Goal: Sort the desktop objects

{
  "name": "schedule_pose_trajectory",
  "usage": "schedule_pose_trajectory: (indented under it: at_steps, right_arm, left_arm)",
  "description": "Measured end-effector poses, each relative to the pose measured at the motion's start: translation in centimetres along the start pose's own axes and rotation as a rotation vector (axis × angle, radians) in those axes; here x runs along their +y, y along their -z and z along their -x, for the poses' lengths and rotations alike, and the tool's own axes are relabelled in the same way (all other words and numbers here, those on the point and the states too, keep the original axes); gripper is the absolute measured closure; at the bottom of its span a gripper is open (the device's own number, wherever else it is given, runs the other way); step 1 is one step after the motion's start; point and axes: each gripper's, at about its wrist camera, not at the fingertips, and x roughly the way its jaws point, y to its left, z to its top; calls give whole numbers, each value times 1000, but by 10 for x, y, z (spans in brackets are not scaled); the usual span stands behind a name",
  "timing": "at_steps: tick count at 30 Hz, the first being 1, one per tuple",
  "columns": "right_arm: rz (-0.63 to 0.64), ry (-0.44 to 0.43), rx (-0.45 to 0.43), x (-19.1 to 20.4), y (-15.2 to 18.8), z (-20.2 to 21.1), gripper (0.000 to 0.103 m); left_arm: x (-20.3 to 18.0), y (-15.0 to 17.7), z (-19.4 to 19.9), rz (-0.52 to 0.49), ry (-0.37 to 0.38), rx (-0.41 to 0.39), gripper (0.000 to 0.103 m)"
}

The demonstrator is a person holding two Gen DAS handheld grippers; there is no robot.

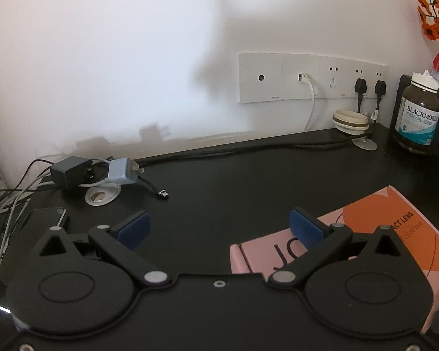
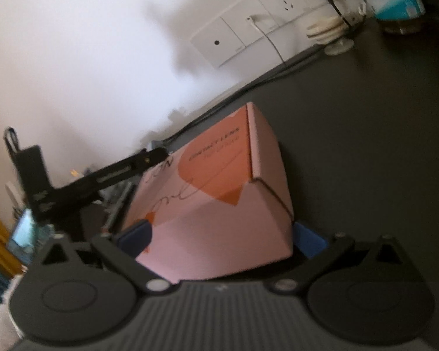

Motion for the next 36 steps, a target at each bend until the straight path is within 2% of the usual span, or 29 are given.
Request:
schedule_pose_trajectory:
  at_steps: [3, 18, 21, 23, 26, 28, 32, 36]
  right_arm:
    - [68, 46, 6, 7, -4, -9, 1]
    - [49, 90, -18, -4, -33, -28, 1]
    - [82, 113, -47, 2, -29, -17, 1]
    - [93, 99, -60, 7, -26, -5, 1]
    - [105, 81, -69, 14, -18, 10, 1]
    - [110, 71, -71, 20, -13, 19, 1]
    - [118, 46, -68, 31, 0, 31, 1]
    - [153, 19, -1, 43, 14, 28, 1]
  left_arm:
    - [3, 4, 4, 14, 31, 0, 0]
    - [12, 19, 15, 43, 177, 11, 0]
    - [10, 18, 16, 12, 171, -11, 0]
    - [8, 16, 18, -11, 157, -37, 0]
    - [14, 5, 23, 20, 160, -102, 0]
    - [21, -5, 21, 57, 175, -118, 0]
    - [31, -18, 1, 101, 99, -112, 0]
    - [40, -16, -26, 132, 95, -53, 0]
